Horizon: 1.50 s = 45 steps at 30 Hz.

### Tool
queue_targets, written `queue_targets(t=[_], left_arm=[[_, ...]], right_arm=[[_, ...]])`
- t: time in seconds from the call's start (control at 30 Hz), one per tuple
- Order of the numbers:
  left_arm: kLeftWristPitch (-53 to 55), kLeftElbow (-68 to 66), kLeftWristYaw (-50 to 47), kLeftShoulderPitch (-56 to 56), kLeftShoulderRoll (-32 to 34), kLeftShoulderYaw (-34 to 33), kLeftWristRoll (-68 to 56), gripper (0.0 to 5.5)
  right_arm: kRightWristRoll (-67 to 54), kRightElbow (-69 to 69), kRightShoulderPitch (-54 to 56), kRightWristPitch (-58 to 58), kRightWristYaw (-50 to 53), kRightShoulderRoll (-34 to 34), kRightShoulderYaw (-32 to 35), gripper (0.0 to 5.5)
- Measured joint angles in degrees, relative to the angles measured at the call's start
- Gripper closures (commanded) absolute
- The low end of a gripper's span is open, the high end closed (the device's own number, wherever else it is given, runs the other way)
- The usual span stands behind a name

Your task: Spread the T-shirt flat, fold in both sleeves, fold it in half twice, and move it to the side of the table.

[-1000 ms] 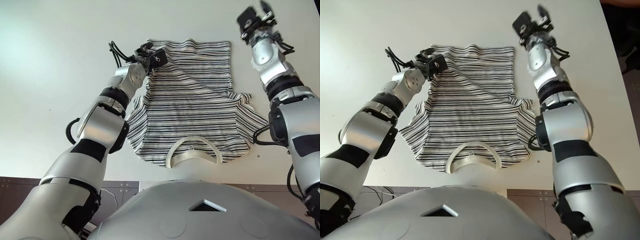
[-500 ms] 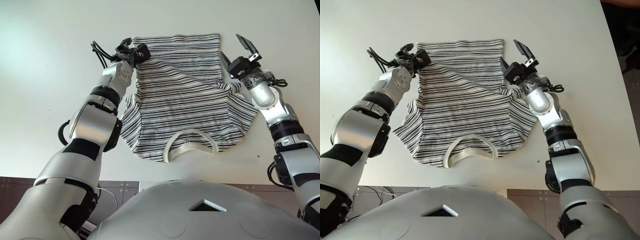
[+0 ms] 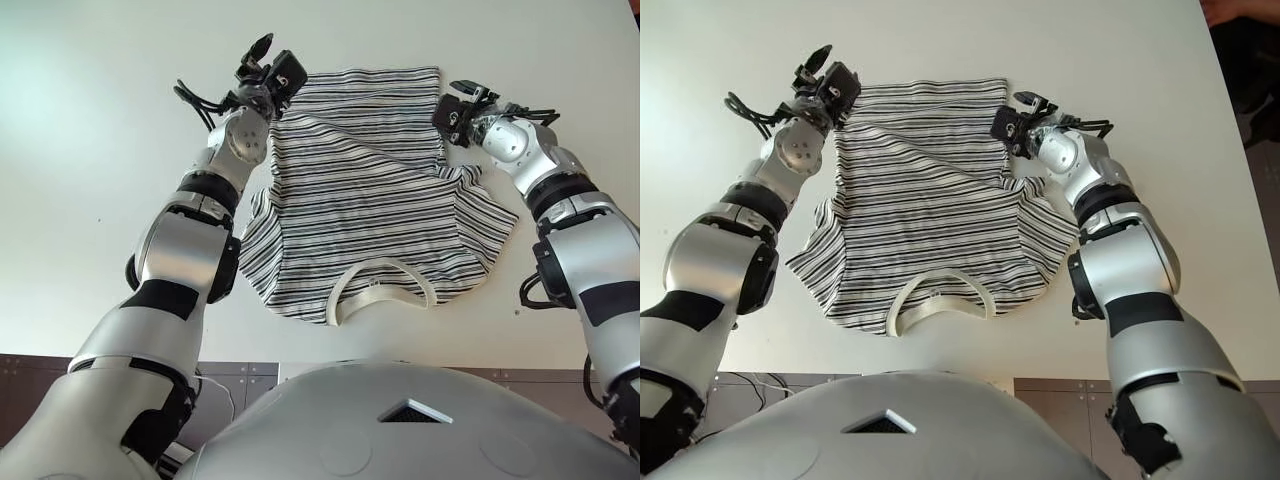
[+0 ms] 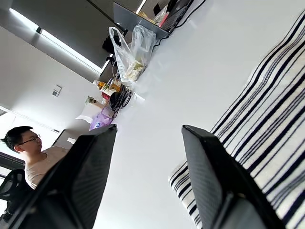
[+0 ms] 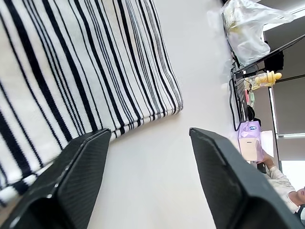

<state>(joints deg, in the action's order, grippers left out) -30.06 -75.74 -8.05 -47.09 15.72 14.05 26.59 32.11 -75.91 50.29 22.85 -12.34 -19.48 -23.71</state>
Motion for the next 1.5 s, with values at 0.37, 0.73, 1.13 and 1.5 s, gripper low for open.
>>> queue_targets(t=[0.37,0.73,1.13,1.5], left_arm=[[-17.6,16.6,3.0,17.6,0.4,-7.1,-11.8,2.98],[-17.5,26.9,2.4,25.7,5.7,-10.0,-11.8,2.98],[-16.6,56.1,-0.9,57.6,20.7,-18.6,-3.5,2.98],[-13.0,73.0,16.1,82.0,33.3,-19.4,6.4,2.71]], right_arm=[[0.6,-0.9,0.4,-6.7,5.2,0.7,-1.4,2.45],[-0.7,-2.7,0.4,-10.4,16.1,-1.5,2.9,2.45],[-1.3,27.7,-25.8,14.7,45.4,-10.8,5.7,2.45],[-16.0,68.4,-45.7,7.6,27.3,-8.5,14.1,2.42]])
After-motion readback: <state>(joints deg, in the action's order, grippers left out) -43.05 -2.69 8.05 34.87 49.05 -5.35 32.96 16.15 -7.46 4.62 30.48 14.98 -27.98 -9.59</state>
